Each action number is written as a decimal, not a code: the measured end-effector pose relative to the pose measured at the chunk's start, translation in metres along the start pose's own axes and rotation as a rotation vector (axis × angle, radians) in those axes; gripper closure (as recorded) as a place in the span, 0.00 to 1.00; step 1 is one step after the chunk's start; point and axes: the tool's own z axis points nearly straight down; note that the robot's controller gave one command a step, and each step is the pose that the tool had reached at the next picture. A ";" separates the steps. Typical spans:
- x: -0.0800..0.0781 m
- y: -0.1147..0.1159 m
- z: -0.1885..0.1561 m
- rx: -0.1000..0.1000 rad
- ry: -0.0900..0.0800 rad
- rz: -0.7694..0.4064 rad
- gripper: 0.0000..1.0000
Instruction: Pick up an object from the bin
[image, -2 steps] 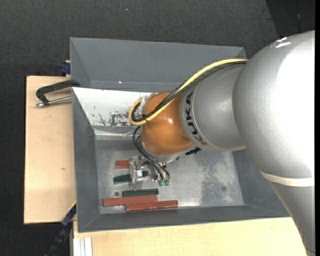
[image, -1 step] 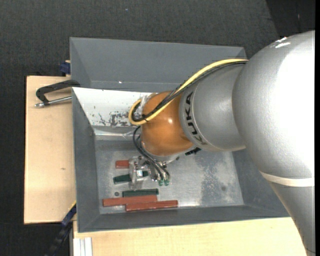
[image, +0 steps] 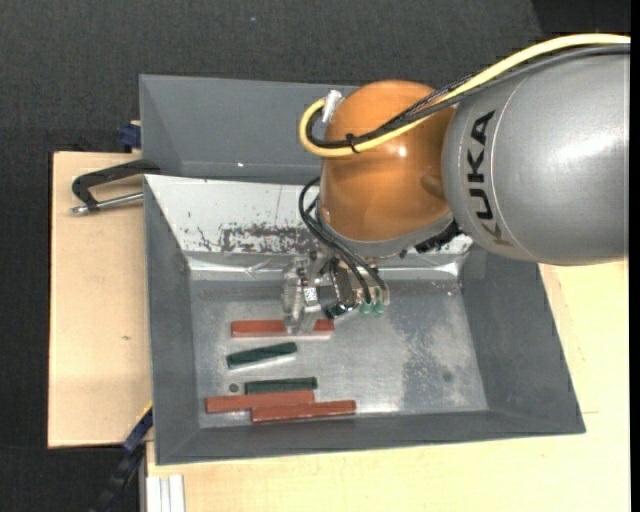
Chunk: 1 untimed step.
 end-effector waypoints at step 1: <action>0.001 0.000 0.003 0.001 0.007 0.001 0.00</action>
Offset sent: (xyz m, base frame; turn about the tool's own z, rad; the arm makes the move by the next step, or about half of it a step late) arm 0.0000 0.0000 0.0000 0.0000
